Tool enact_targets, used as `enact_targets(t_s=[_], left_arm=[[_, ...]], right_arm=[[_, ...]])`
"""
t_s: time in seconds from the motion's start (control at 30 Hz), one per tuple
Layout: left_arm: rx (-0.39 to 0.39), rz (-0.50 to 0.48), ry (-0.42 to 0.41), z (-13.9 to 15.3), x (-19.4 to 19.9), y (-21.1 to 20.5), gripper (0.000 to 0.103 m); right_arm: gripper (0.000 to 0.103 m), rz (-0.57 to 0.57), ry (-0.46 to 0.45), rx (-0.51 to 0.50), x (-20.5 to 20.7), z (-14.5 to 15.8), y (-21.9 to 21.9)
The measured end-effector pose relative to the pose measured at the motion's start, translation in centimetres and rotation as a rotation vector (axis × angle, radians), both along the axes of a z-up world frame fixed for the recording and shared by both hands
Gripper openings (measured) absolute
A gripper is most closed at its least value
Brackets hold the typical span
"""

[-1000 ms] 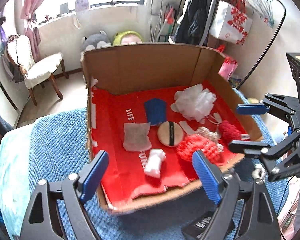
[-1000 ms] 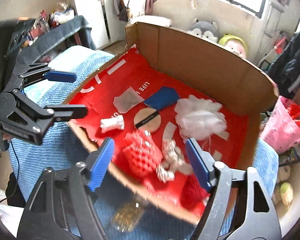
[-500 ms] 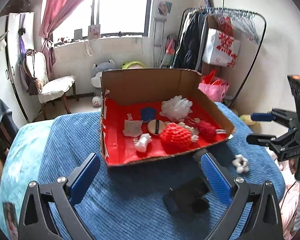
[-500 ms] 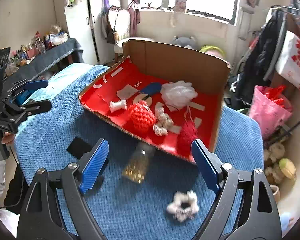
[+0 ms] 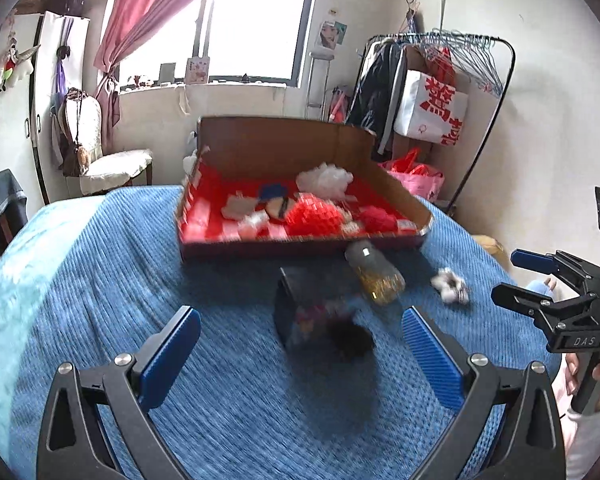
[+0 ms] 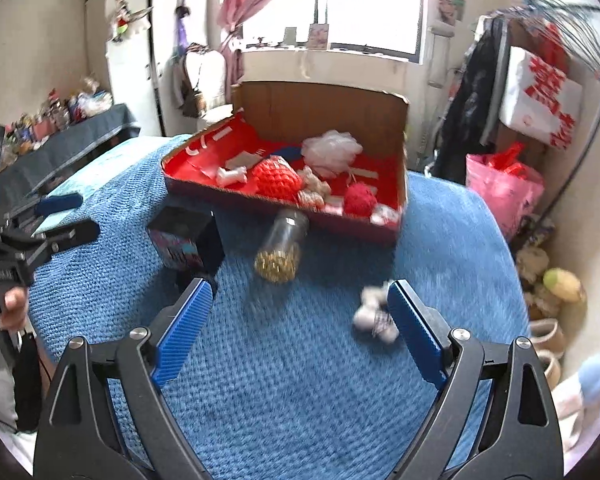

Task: Organize soft objects
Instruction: 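Withdraw both tools from the box toward the remaining items on the blanket, then grasp the black scrunchie with the left tool while the right tool grasps the white plush scrunchie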

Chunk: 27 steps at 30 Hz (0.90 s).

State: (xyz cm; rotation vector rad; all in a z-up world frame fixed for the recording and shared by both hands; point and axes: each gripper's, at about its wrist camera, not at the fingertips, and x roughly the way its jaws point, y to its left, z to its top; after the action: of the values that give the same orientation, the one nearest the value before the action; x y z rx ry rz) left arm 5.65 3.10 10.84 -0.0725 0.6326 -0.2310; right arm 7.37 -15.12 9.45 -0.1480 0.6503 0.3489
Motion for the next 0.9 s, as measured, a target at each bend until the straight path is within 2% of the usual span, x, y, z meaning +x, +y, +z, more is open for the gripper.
enact_targets(t_s=[0.2, 0.47, 0.73, 0.9], left_arm=[[0.026, -0.061, 0.034, -3.0, -1.2, -3.1, 0.103], [0.053, -0.095, 0.067, -4.7, -0.7, -5.8, 0.103], [0.057, -0.058, 0.097, -5.1, 1.1, -6.2, 0.103], [0.057, -0.041, 0.134, -5.8, 2.6, -6.5, 0.097]], right_arm=[[0.09, -0.088, -0.01, 0.016, -2.2, -3.3, -0.5], [0.09, -0.111, 0.048, 0.027, -1.7, -6.1, -0.7], [0.09, -0.115, 0.082, 0.009, 0.7, -7.0, -2.0], [0.09, -0.1, 0.152, -0.02, 4.2, -8.0, -3.2]])
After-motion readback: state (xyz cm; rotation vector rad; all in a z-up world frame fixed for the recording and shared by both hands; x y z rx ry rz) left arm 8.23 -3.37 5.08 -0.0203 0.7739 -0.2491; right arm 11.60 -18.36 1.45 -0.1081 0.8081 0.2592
